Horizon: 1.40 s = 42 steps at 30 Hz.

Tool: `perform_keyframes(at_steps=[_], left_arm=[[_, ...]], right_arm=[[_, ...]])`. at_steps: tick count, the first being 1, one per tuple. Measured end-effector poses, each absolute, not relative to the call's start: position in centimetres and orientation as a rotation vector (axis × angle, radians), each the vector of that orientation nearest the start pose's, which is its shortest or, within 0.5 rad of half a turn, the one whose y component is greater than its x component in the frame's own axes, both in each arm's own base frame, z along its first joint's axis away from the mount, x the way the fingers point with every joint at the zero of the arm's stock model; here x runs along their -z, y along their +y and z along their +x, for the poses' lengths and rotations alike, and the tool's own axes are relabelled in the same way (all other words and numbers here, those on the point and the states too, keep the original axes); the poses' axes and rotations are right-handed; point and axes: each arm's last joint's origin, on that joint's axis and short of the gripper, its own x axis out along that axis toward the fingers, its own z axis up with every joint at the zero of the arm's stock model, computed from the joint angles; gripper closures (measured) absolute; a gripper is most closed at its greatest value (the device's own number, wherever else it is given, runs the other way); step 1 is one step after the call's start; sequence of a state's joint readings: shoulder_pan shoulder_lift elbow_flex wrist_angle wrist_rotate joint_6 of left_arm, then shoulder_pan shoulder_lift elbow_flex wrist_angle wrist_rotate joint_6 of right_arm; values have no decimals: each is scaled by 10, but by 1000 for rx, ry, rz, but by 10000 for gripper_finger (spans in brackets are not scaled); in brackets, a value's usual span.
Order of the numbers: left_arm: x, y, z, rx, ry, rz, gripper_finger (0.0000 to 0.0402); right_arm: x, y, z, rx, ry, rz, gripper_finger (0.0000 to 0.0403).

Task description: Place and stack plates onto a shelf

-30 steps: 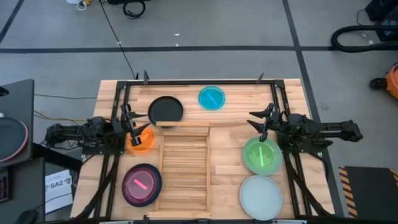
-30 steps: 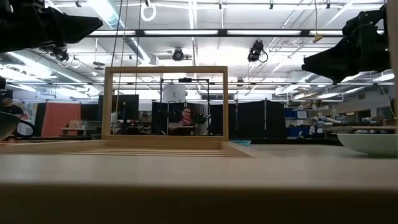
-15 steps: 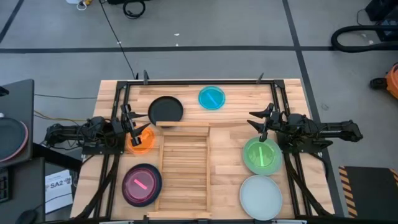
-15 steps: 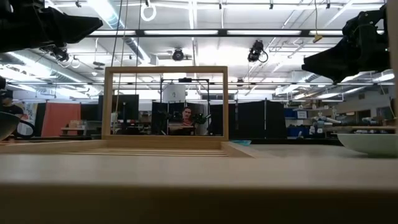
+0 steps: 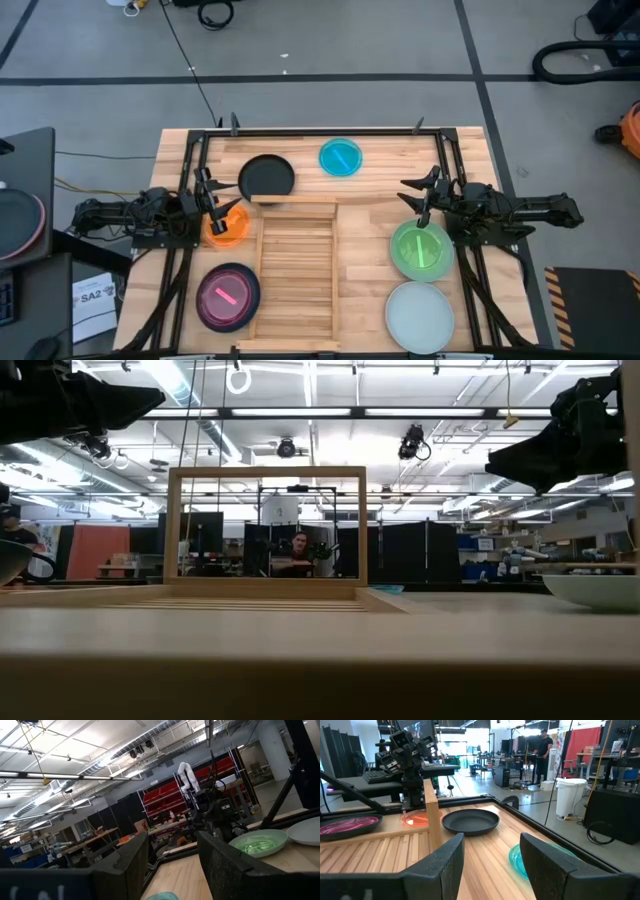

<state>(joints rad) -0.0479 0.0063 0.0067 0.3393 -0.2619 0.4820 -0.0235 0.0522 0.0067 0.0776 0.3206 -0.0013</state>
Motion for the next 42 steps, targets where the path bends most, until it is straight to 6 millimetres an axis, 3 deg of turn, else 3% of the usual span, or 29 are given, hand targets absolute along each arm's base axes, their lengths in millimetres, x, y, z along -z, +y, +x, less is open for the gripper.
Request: perform_keyframes(at_steps=[8,23,32,42], left_arm=[[-197,3,92,-288,-278,423,225],[-197,3,91,-288,-278,423,225],[-197,3,91,-288,-278,423,225],[-197,3,91,-288,-278,423,225]], right_arm=[[-171,-11,99,342,-62,42,204],[-185,-13,96,354,-302,530,204],[-195,-14,96,368,-408,571,205],[-221,-16,117,449,-305,595,209]])
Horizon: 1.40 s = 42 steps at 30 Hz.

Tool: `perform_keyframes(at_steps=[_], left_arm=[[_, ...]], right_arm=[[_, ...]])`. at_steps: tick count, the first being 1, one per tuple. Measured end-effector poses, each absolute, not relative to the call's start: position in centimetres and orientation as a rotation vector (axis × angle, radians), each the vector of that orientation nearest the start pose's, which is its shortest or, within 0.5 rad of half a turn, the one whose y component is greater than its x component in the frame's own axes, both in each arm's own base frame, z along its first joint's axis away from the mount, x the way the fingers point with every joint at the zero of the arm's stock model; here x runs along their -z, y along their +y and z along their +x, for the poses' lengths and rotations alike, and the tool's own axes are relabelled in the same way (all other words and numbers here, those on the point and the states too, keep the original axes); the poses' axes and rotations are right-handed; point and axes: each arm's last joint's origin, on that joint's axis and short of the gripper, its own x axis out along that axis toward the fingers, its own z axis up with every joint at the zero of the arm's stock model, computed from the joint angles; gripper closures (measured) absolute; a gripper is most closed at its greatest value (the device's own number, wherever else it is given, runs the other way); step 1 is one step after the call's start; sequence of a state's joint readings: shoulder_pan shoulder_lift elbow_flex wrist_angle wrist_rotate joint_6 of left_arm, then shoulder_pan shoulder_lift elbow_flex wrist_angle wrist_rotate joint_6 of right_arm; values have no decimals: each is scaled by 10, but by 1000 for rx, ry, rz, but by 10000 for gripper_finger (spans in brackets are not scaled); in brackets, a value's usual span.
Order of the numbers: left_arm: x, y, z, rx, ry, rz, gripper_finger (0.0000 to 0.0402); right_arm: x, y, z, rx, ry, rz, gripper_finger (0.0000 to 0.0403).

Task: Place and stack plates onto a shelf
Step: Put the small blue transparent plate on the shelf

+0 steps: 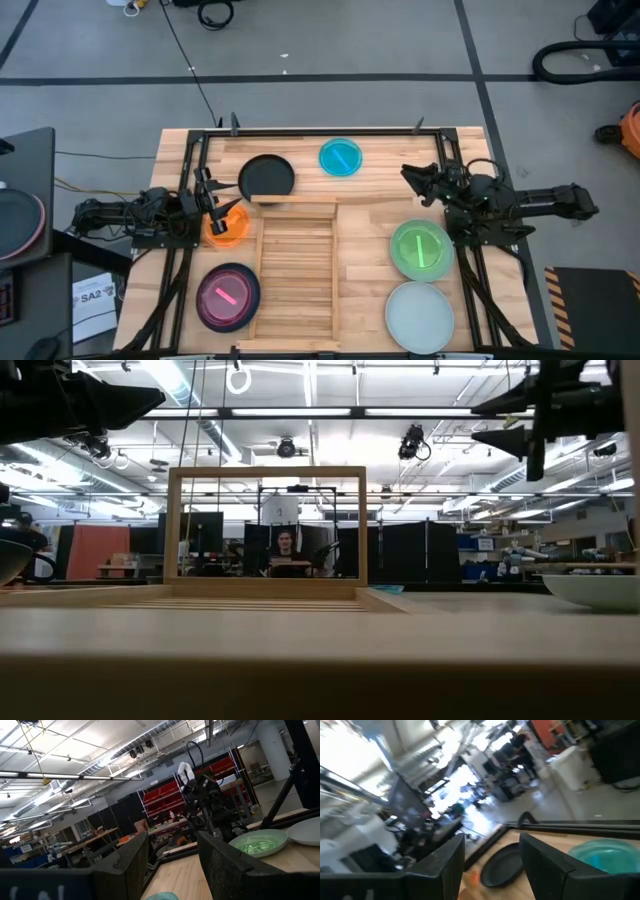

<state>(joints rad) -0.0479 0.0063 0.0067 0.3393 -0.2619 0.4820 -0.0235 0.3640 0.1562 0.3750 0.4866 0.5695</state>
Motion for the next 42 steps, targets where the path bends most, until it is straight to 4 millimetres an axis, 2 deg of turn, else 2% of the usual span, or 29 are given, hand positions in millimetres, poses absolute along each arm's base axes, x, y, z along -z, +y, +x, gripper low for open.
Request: perform_keyframes(at_steps=[8,14,22,33,38,42], left_arm=[[-197,3,91,-288,-278,423,225],[-197,3,91,-288,-278,423,225],[-197,3,91,-288,-278,423,225],[-197,3,91,-288,-278,423,225],[-197,3,91,-288,-278,423,225],[-197,3,91,-288,-278,423,225]], right_arm=[[-239,-27,141,691,-210,566,209],[-240,-46,153,801,-145,621,209],[-218,-81,157,875,30,714,209],[-184,-122,163,934,171,822,209],[-175,-135,173,923,182,841,209],[-177,-149,191,933,210,844,209]])
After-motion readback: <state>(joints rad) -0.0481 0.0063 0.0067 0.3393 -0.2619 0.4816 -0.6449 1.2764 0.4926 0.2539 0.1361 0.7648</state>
